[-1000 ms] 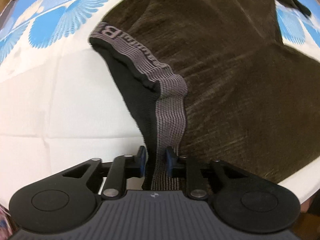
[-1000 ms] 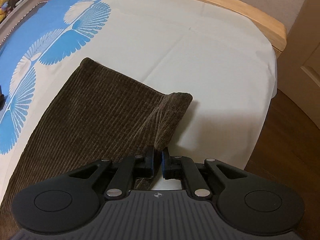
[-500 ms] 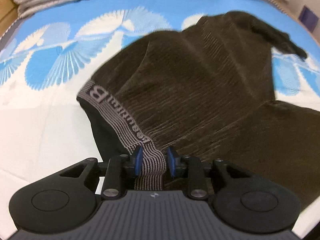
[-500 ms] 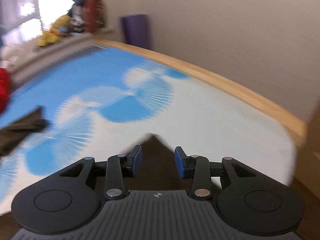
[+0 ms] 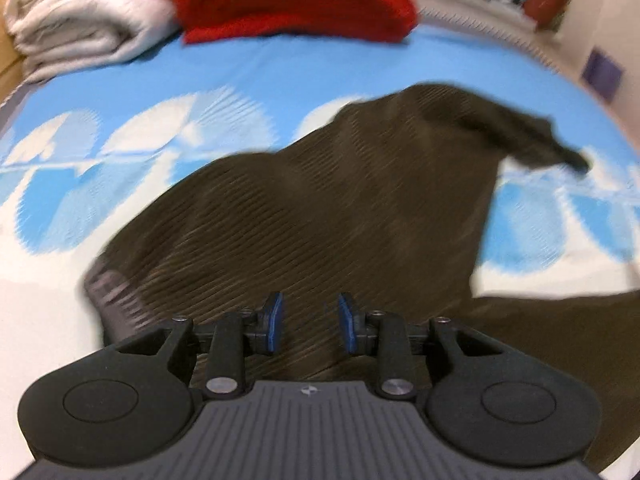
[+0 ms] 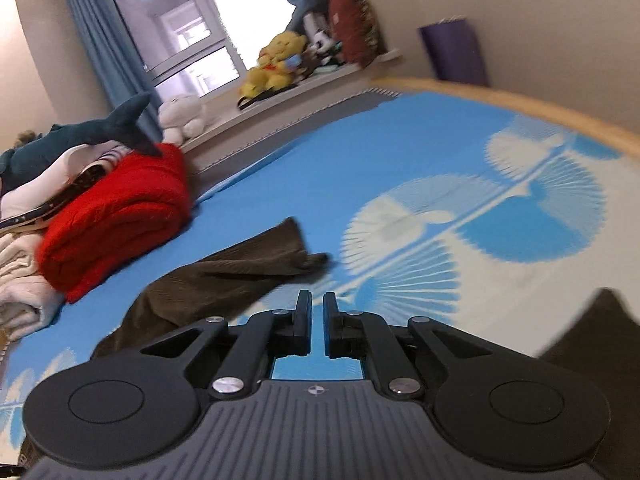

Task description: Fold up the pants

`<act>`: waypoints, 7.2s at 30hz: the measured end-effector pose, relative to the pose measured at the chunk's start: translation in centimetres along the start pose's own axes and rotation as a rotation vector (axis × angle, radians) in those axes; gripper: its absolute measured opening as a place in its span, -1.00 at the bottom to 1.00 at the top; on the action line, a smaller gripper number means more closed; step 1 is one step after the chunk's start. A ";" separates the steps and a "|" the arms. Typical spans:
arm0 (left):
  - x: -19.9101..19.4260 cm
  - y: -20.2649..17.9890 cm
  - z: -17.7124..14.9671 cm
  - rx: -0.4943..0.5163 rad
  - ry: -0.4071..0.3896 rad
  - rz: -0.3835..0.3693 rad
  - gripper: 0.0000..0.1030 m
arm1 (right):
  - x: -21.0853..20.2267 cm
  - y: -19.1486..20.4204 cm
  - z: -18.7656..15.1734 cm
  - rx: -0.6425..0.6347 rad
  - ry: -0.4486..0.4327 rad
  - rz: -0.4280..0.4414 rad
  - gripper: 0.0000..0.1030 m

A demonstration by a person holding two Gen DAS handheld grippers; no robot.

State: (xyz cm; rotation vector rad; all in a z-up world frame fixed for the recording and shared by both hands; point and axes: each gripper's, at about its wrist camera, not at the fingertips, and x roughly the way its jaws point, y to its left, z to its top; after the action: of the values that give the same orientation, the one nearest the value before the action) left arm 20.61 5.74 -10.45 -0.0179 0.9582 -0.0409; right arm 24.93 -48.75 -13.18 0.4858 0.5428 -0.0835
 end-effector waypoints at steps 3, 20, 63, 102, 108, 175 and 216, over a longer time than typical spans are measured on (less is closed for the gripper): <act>0.8 -3.3 0.7 0.007 -0.061 -0.073 -0.35 | 4.2 1.6 0.4 -0.071 0.018 0.008 -0.71; 10.6 -12.1 2.7 0.113 -0.093 -0.158 0.32 | 25.2 7.4 0.6 -0.625 0.220 -0.118 -0.01; 7.3 7.9 7.0 -0.231 -0.082 0.112 0.48 | 18.4 -6.6 7.5 0.199 0.408 -0.346 0.29; 8.8 15.3 4.9 -0.382 0.048 0.157 0.25 | 11.9 -16.6 3.2 0.349 0.070 -0.655 -0.74; 4.8 16.1 5.0 -0.417 0.127 0.149 0.25 | 10.0 -16.7 3.1 0.380 0.098 -0.760 -0.76; 0.0 1.3 -9.3 0.314 0.375 -0.083 0.06 | -15.1 3.7 -6.9 -0.283 0.184 -0.300 0.11; -5.6 -2.4 -1.5 0.121 -0.095 -0.027 -0.49 | -16.4 8.2 -5.8 -0.348 -0.044 -0.187 0.02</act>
State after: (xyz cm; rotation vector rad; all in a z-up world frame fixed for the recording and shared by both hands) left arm 16.06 3.57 -6.63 0.0782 0.8592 -0.1224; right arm 9.83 -39.64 -5.60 0.0927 0.5448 -0.1744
